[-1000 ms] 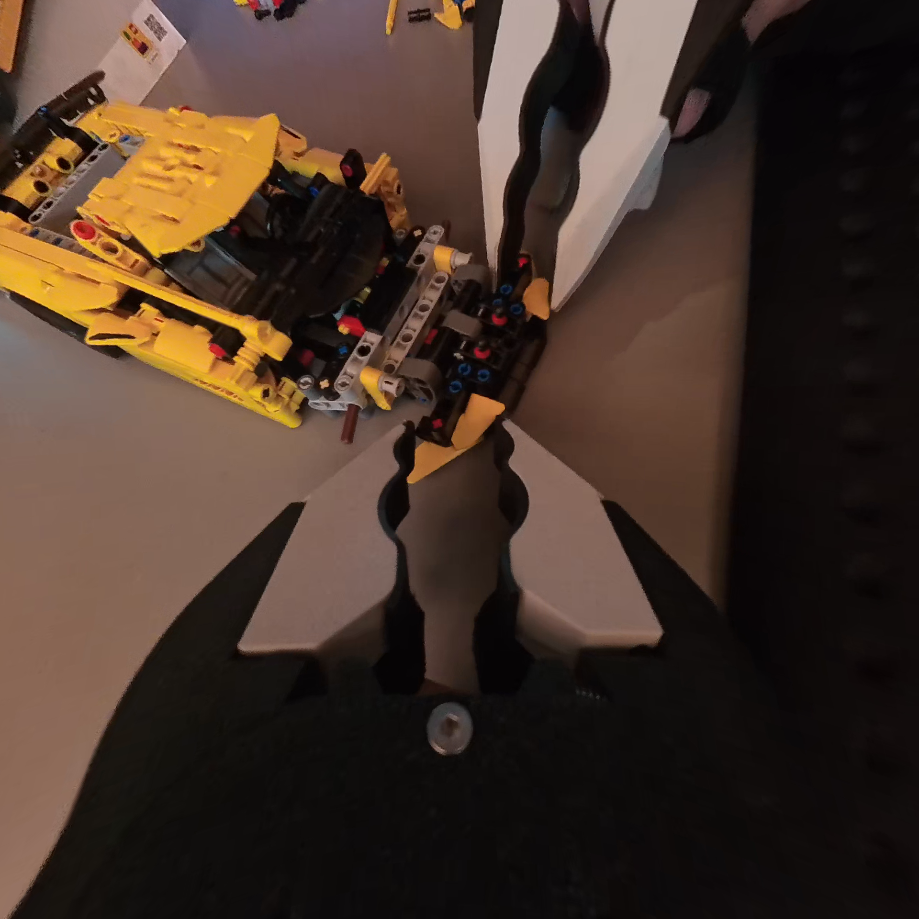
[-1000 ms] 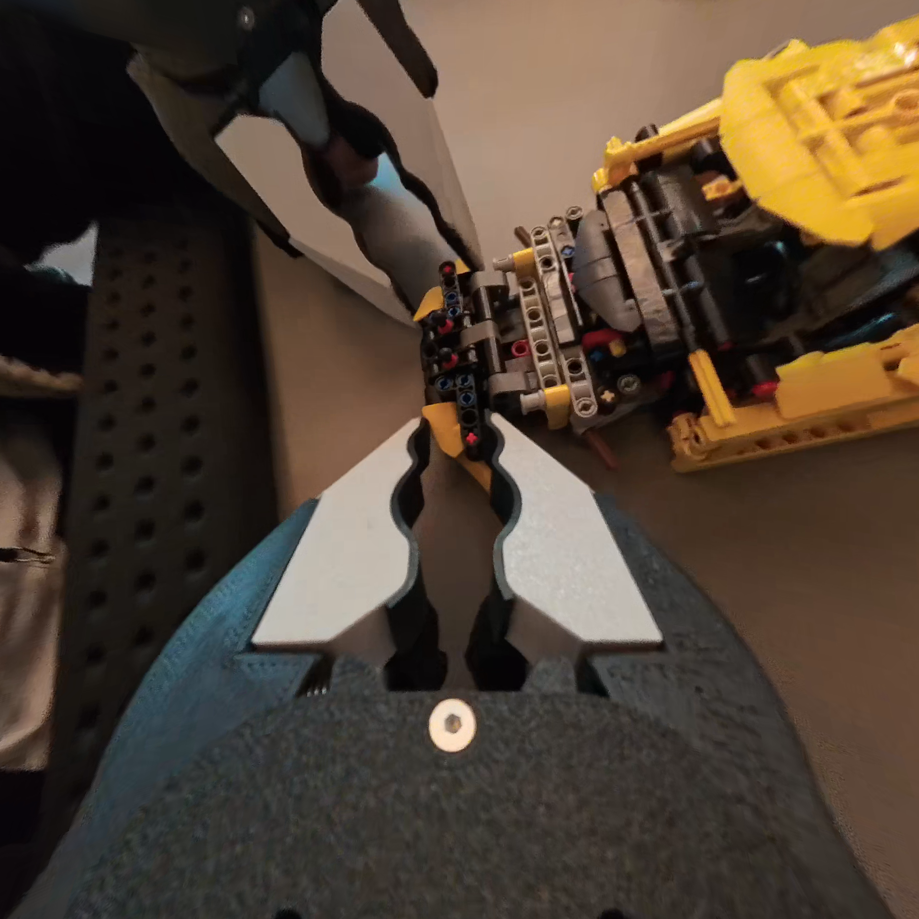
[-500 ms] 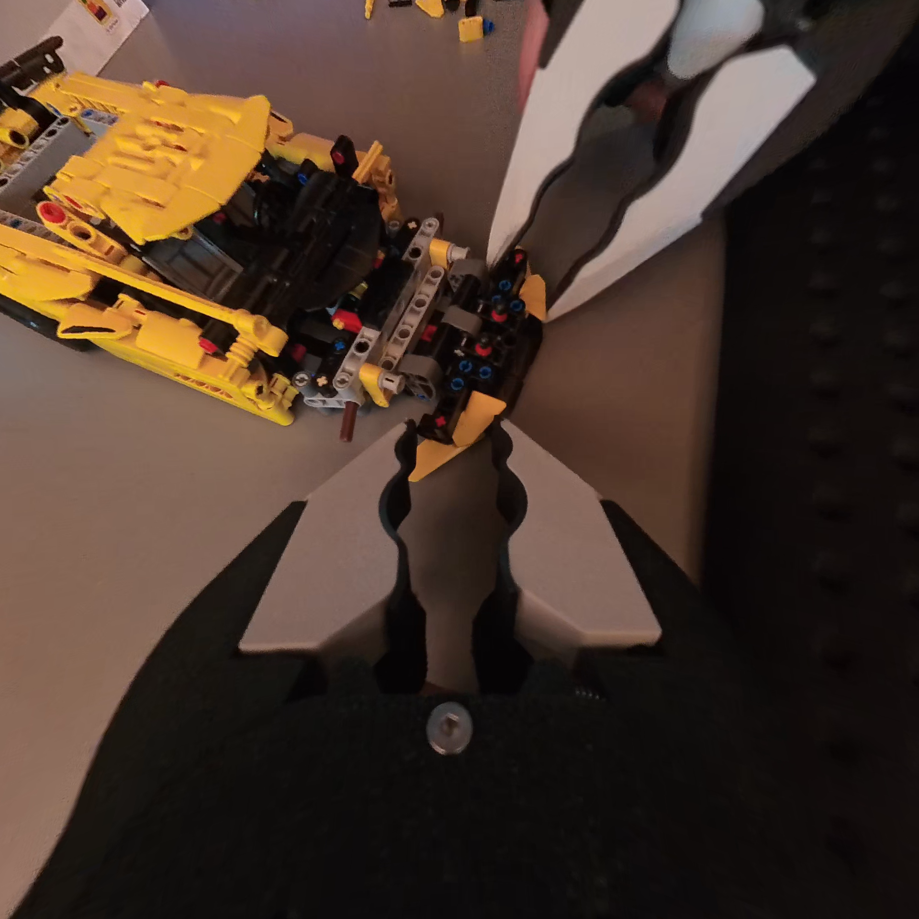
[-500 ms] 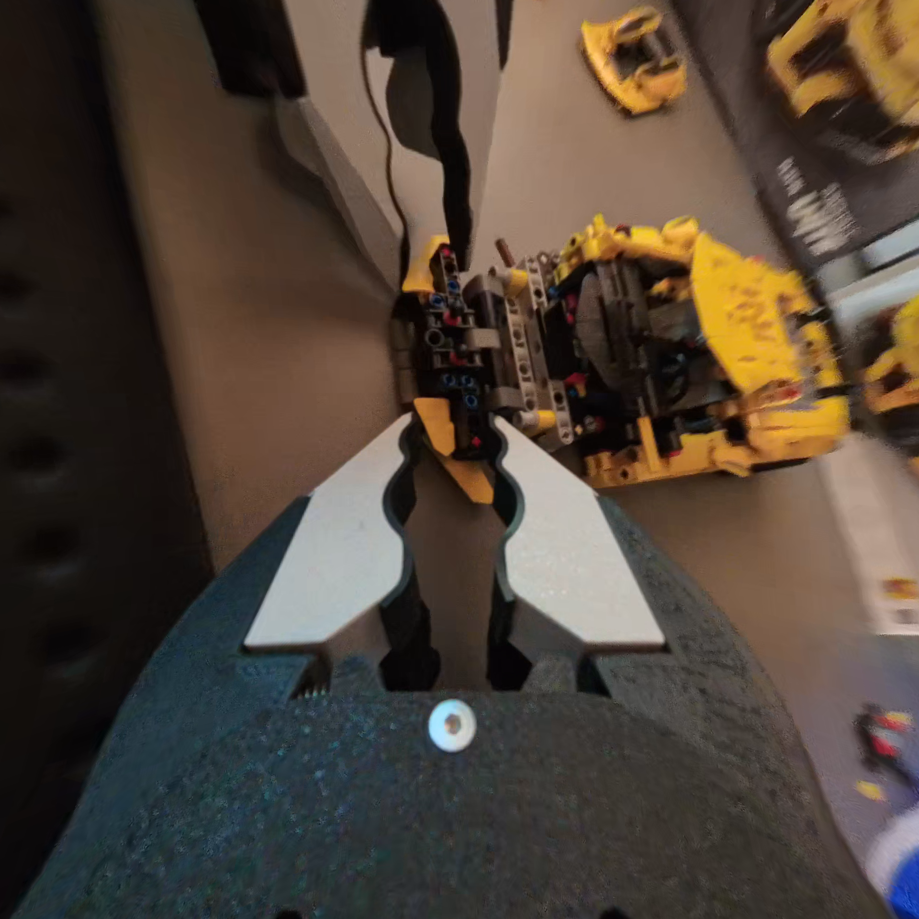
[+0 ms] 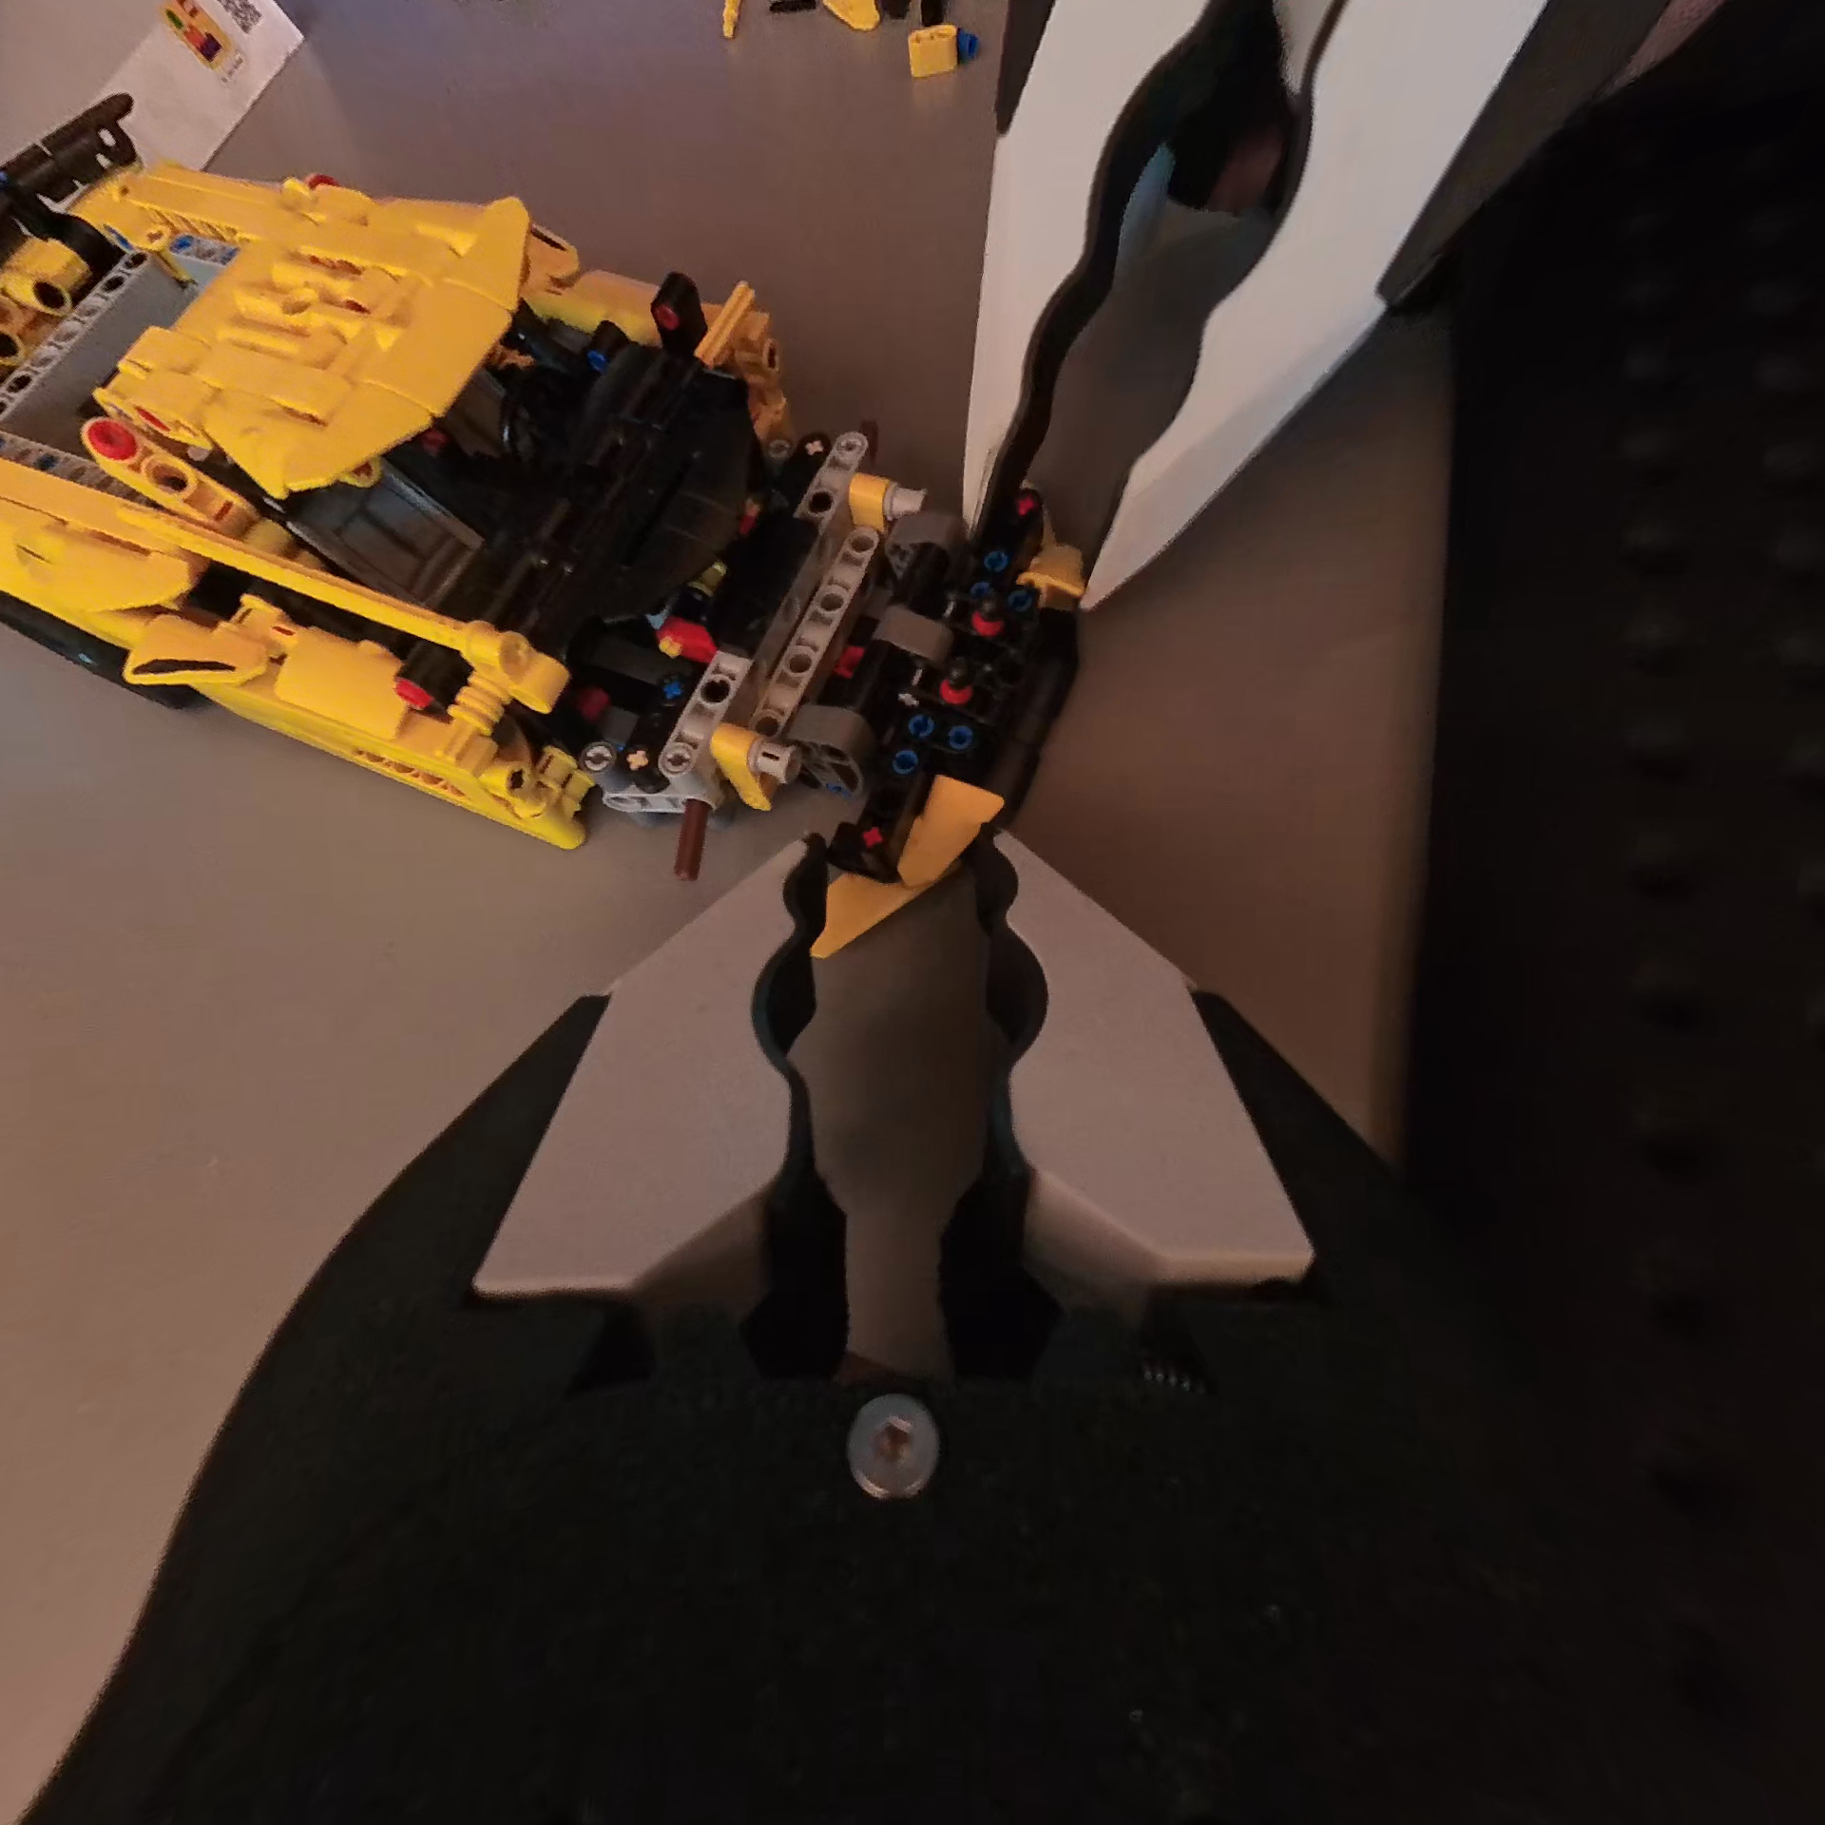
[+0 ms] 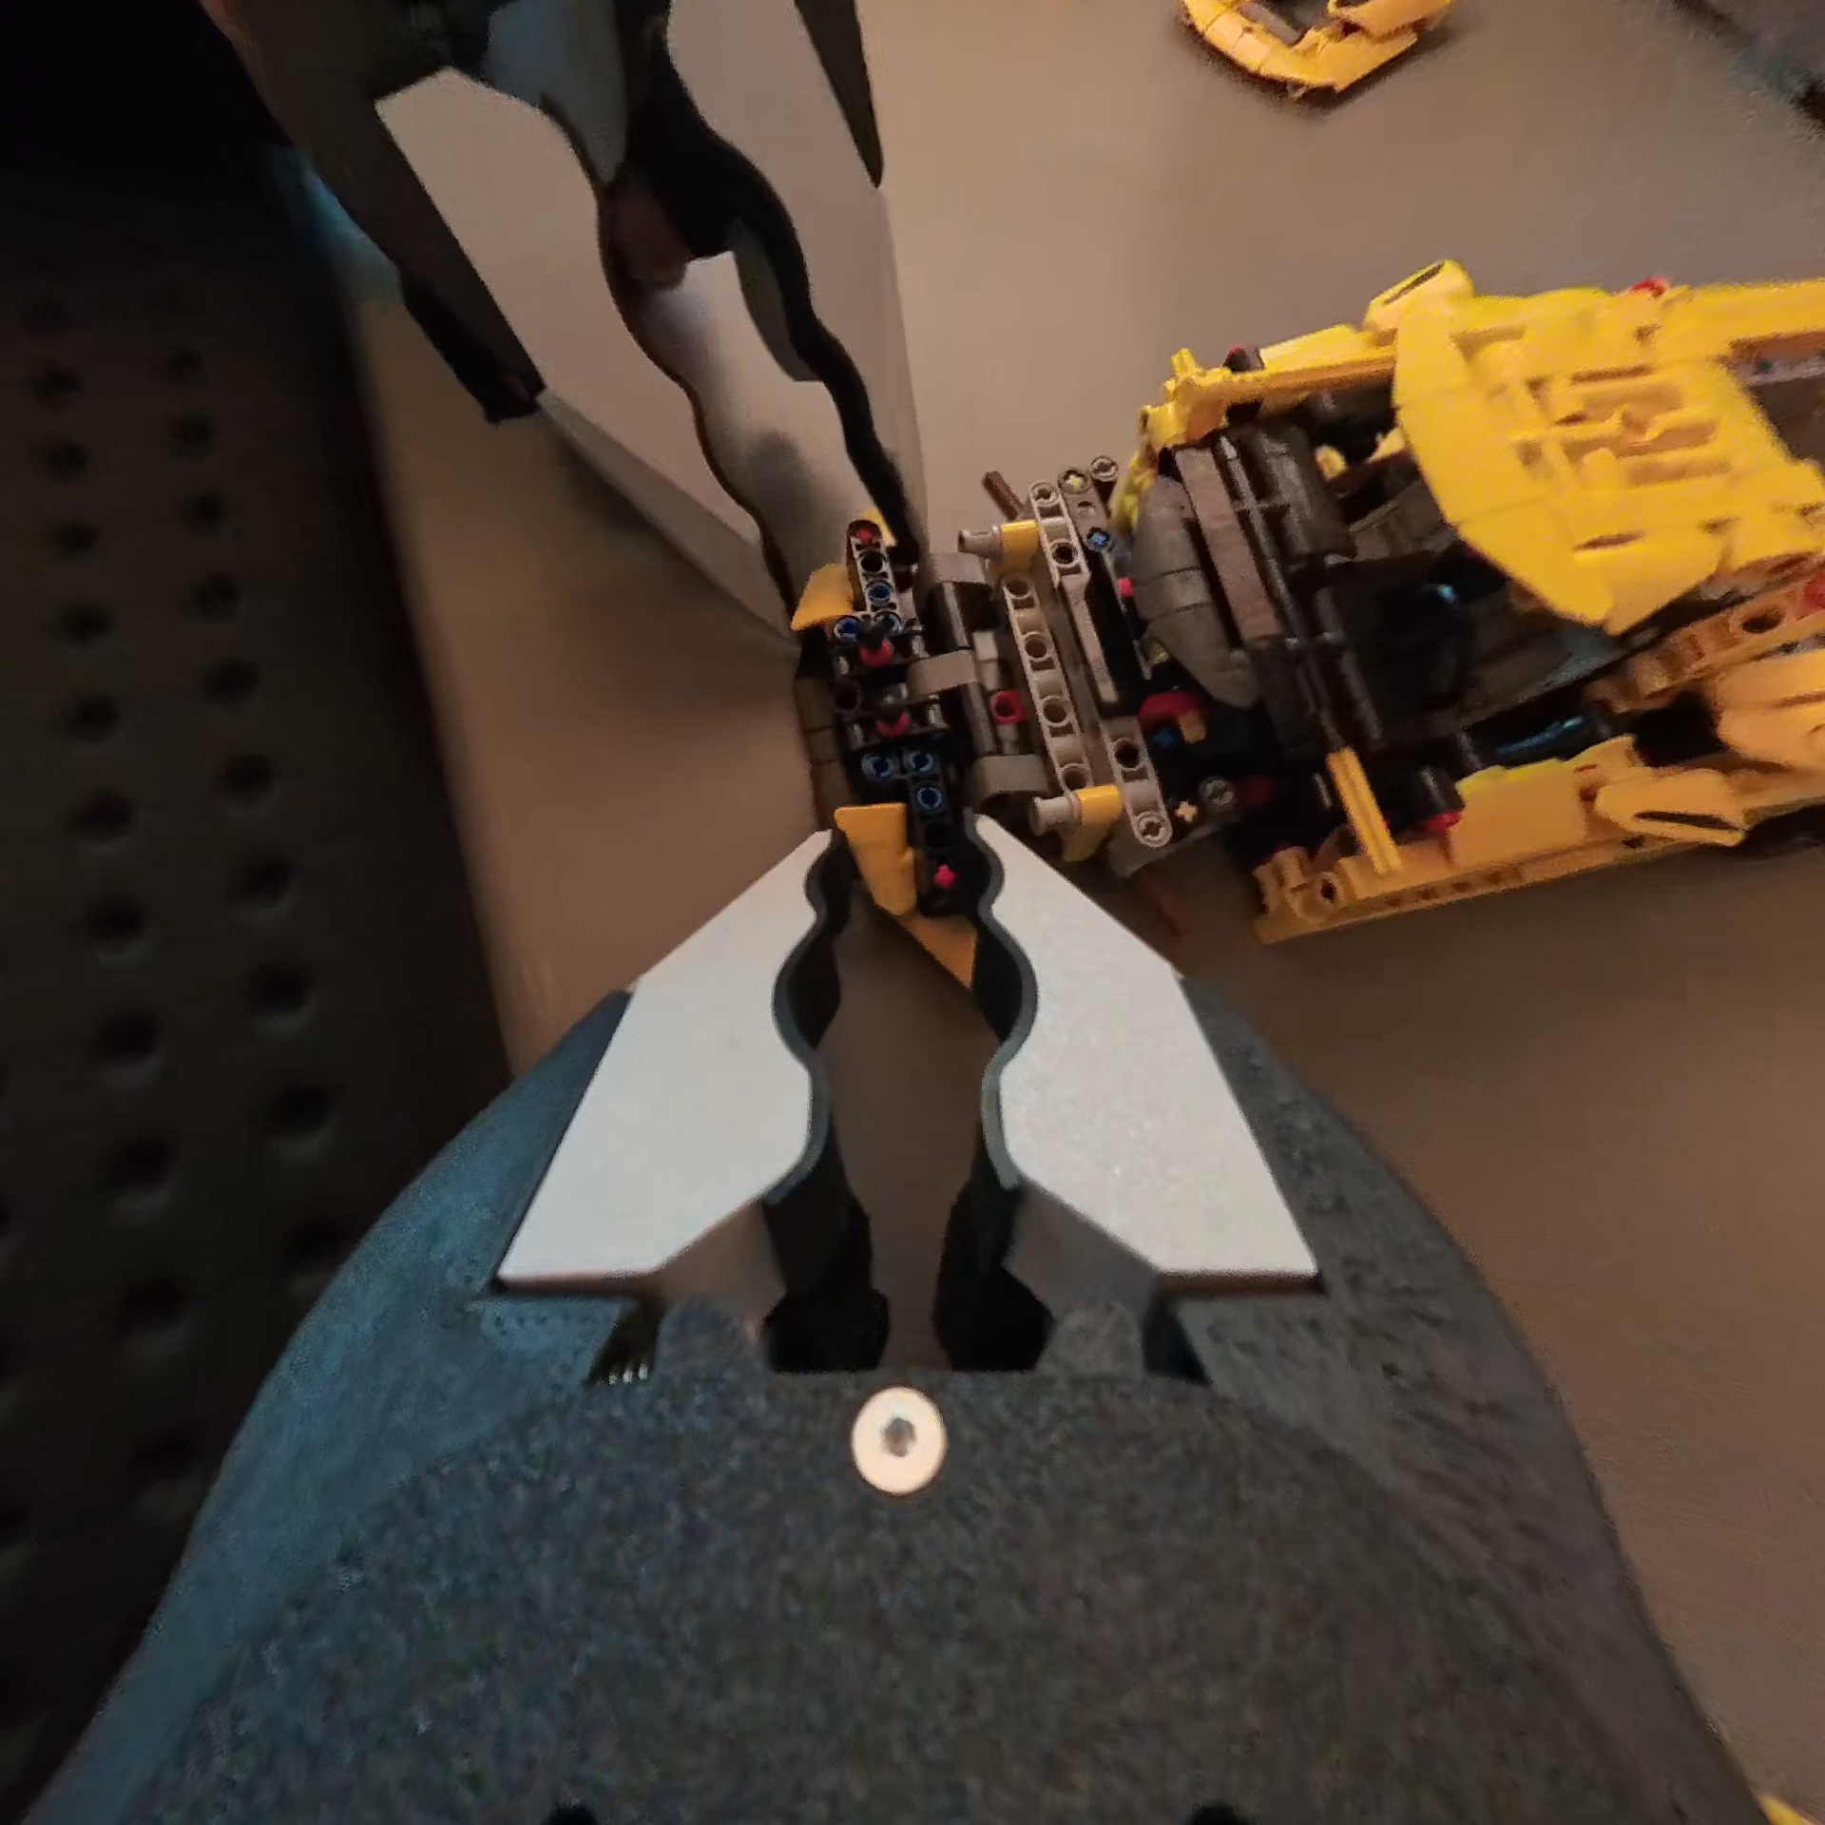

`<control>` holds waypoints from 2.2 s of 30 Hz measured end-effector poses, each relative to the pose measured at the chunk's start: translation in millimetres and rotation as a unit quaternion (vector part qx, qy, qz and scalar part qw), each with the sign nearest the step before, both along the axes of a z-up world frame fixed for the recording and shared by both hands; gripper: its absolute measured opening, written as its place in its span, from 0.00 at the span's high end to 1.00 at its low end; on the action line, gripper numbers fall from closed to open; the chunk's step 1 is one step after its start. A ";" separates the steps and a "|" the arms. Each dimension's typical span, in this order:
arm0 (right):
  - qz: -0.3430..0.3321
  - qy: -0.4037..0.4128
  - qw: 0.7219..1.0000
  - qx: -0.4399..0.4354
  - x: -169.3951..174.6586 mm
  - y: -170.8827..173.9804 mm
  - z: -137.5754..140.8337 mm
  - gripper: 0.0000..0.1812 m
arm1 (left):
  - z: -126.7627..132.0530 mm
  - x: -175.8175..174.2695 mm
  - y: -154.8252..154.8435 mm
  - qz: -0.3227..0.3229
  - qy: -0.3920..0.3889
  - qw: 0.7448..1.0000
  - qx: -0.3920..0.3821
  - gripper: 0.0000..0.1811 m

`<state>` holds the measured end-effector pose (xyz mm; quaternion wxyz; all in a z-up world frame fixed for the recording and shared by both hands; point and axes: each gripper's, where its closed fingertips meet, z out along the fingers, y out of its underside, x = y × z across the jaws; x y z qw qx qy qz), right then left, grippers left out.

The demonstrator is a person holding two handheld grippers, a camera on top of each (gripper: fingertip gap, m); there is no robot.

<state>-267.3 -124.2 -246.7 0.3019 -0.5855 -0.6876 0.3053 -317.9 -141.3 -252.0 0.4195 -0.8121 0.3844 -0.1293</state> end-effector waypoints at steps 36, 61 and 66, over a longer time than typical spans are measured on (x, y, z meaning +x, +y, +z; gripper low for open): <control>-0.322 -0.006 0.934 -0.153 51.8 28.0 7.9 1.00 | -2.6 24.9 9.0 0.018 0.030 0.999 0.018 0.87; -0.351 0.003 0.884 -0.310 60.9 51.8 0.2 0.98 | -6.5 57.4 31.2 -0.031 -0.009 0.999 -0.043 0.87; -0.333 0.031 0.923 -0.191 58.4 52.0 11.9 0.99 | -6.6 55.6 31.9 -0.025 -0.014 0.998 -0.048 0.87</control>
